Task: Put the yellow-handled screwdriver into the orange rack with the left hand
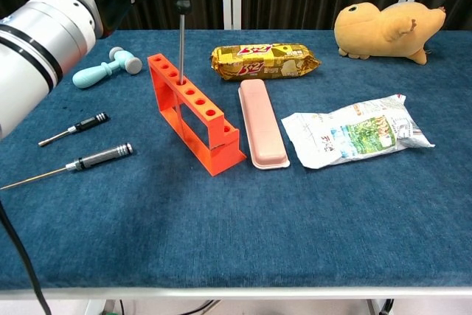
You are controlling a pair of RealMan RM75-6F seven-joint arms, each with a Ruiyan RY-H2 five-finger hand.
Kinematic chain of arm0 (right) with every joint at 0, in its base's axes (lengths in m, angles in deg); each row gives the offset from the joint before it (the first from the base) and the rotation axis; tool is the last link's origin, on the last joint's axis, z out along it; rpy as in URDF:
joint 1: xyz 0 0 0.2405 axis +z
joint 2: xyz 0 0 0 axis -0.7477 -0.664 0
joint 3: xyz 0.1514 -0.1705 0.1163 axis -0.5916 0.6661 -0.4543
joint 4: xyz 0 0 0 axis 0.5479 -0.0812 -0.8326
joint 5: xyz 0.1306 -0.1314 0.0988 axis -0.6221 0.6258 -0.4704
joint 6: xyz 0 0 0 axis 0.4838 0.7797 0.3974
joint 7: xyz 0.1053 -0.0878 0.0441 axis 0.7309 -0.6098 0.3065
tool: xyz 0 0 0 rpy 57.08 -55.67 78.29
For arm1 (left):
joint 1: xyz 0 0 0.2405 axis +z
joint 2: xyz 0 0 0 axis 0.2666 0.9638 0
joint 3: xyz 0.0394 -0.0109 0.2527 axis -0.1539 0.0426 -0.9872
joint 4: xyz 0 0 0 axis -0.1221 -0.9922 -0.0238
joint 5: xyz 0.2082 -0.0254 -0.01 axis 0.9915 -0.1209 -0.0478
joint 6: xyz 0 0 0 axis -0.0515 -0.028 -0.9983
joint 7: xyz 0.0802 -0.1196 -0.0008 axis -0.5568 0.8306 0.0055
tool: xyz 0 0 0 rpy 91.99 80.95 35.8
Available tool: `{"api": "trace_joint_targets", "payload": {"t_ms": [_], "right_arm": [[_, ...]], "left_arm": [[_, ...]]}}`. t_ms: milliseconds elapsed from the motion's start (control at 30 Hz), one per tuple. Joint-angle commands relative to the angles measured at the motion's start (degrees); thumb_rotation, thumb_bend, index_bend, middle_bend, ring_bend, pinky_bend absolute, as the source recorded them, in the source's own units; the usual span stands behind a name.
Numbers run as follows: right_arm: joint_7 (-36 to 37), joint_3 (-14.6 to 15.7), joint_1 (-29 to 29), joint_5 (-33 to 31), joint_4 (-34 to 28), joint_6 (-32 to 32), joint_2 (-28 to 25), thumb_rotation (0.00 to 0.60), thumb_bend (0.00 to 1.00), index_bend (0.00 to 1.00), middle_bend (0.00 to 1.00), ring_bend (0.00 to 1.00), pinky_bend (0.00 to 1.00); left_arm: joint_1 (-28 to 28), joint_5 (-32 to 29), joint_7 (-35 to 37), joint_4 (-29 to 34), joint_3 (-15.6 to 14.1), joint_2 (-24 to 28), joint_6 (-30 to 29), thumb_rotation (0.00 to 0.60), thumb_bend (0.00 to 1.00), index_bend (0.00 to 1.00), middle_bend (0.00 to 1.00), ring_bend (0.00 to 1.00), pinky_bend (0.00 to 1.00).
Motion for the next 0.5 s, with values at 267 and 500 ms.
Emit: {"api": "trace_joint_targets", "payload": {"t_ms": [267, 500], "right_arm": [[-0.2, -0.1, 0.0, -0.3, -0.2, 0.3, 0.1, 0.6, 0.35, 0.0, 0.0, 0.0, 0.0], [-0.4, -0.1, 0.2, -0.5, -0.2, 0.7, 0.1, 0.6, 0.35, 0.0, 0.0, 0.0, 0.0]], "left_arm": [[0.9, 1.7, 2.2, -1.6, -2.2, -0.4, 0.3, 0.6, 0.37, 0.6, 0.31, 0.17, 0.24], [1.6, 2.6, 3.9, -1.9, -3.2, -0.5, 0.3, 0.6, 0.37, 0.54, 0.31, 0.15, 0.24]]}}
